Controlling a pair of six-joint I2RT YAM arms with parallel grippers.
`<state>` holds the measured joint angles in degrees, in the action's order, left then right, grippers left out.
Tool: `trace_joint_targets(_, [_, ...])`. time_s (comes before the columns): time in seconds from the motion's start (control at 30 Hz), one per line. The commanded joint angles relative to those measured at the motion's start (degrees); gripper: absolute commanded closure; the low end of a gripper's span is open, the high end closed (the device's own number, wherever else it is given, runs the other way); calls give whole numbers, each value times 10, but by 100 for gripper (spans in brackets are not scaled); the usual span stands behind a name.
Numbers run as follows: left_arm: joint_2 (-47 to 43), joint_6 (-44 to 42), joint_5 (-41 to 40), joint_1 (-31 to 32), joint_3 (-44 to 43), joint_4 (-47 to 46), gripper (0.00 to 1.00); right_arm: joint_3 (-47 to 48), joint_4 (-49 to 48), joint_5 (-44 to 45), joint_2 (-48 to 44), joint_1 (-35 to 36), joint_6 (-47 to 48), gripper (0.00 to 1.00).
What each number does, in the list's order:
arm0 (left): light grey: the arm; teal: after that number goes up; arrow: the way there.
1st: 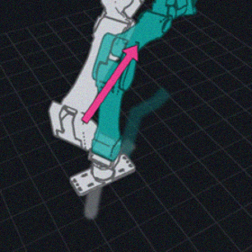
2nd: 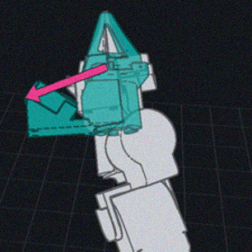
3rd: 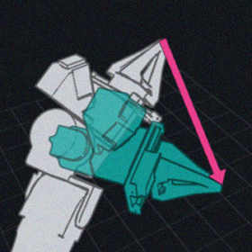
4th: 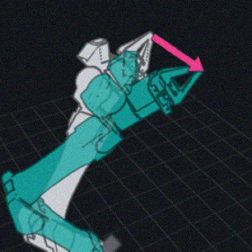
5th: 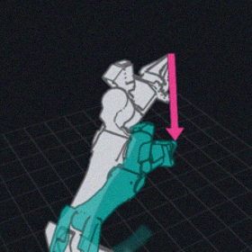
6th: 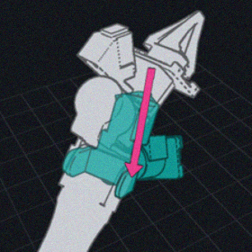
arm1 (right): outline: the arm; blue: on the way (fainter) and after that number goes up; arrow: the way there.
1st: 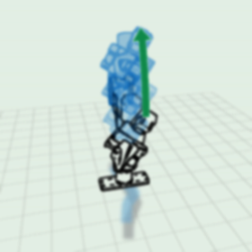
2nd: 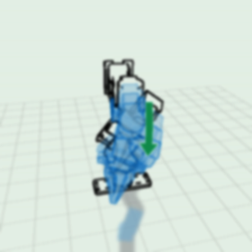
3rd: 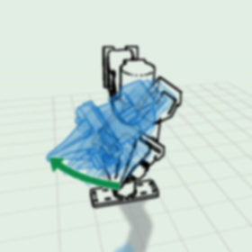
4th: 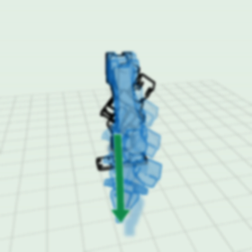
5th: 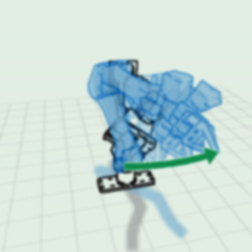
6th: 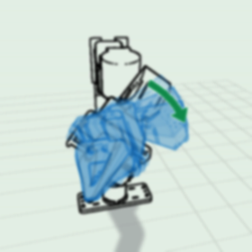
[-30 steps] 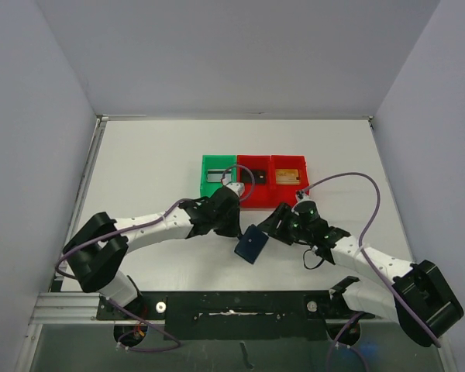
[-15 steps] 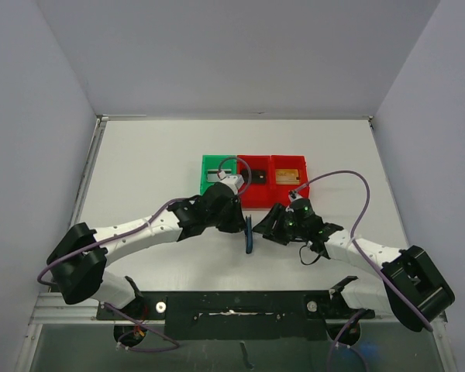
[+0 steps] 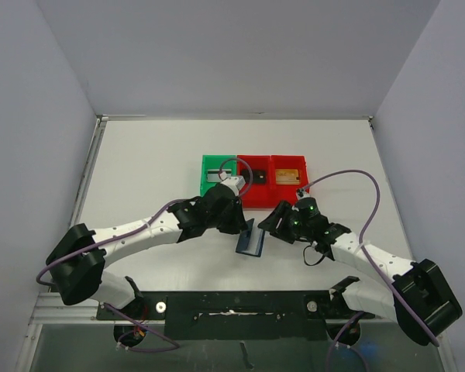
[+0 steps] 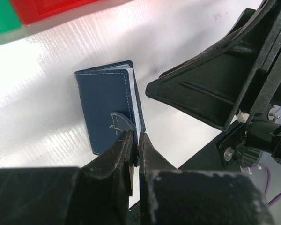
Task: Take the credit cards out of the card holder
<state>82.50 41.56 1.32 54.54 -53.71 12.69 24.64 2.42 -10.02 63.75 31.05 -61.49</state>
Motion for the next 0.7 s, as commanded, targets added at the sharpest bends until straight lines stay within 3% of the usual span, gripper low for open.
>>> trace_joint_targets(0.0, [-21, 5, -26, 1, -13, -5, 100, 27, -10, 3, -10, -5, 14, 45])
trace_joint_targets(0.5, [-83, 19, -70, -58, 101, 38, 100, 37, -114, -103, 79, 2, 15, 49])
trace_joint_targets(0.67, [-84, 35, -66, -58, 130, 29, 100, 52, -105, -110, 106, 10, 18, 50])
